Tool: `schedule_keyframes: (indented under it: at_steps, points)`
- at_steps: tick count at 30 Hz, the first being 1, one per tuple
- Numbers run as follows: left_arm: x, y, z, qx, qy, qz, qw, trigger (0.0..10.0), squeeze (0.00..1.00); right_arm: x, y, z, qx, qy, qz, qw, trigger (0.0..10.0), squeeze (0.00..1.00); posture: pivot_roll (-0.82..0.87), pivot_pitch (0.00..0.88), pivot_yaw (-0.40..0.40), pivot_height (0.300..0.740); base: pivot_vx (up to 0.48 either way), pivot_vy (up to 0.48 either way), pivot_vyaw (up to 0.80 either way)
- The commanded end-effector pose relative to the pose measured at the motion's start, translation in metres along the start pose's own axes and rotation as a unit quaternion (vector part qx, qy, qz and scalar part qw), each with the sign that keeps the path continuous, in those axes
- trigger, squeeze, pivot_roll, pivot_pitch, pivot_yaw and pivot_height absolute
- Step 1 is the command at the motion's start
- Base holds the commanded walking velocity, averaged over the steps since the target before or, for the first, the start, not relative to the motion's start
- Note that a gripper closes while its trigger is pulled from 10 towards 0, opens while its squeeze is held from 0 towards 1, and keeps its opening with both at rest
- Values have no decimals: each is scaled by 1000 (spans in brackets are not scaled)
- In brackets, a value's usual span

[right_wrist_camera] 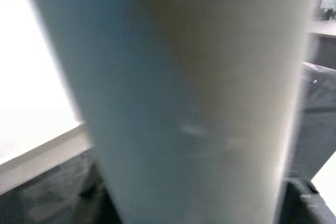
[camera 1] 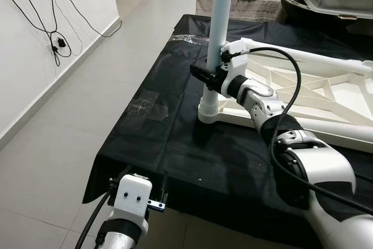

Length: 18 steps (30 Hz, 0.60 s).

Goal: Building children table

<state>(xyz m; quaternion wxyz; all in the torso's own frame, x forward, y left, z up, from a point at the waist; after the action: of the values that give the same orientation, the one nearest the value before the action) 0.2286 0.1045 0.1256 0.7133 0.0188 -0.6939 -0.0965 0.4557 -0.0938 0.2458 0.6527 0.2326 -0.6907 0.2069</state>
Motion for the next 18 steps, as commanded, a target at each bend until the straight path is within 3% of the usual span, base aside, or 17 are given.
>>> schedule_keyframes:
  at_steps: [1,6,13,15,16,17,18]
  points:
    - [0,-1,1,-2,3,-3,1000,10000,0,-4,9,-3,21,7,-8,1000,0,0,99,141,-10,740,0,0,0]
    - [-1,0,1,-1,4,-4,1000,10000,0,-14,16,-3,37,11,-17,999,0,0,98,137,-10,740,0,0,0]
    - [-1,0,-1,-1,3,-4,1000,10000,0,-22,13,-2,7,2,-23,1000,0,0,89,130,-7,740,0,0,0]
    - [-2,0,-3,-2,2,-5,1000,10000,0,-32,-10,7,-111,-14,8,994,0,0,80,115,-4,740,0,0,0]
    - [-2,1,-3,-2,2,-6,1000,10000,0,-37,-24,17,-186,-18,23,982,0,0,77,112,-3,740,0,0,0]
    - [-2,1,-3,-2,2,-6,1000,10000,0,-37,-24,17,-186,-18,23,982,0,0,77,112,-3,740,0,0,0]
    - [-2,1,-4,-3,2,-6,1000,10000,0,-40,-33,24,-233,-21,31,972,0,0,77,112,-3,740,0,0,0]
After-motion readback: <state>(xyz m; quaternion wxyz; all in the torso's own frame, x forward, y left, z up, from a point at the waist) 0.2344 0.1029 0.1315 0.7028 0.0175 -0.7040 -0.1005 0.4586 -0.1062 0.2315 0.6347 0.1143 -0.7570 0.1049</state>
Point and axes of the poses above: a point about 5 cm out from each wrist's last joint towards the gripper, its own z axis pointing back from the gripper into the wrist, its own x axis along the axis of the wrist's last joint, y = z × x, the point moved 5 cm from there along -z, pointing out of the wrist towards the gripper, and after that the axes turned 3 degrees about -z, right-handed, at the moved point
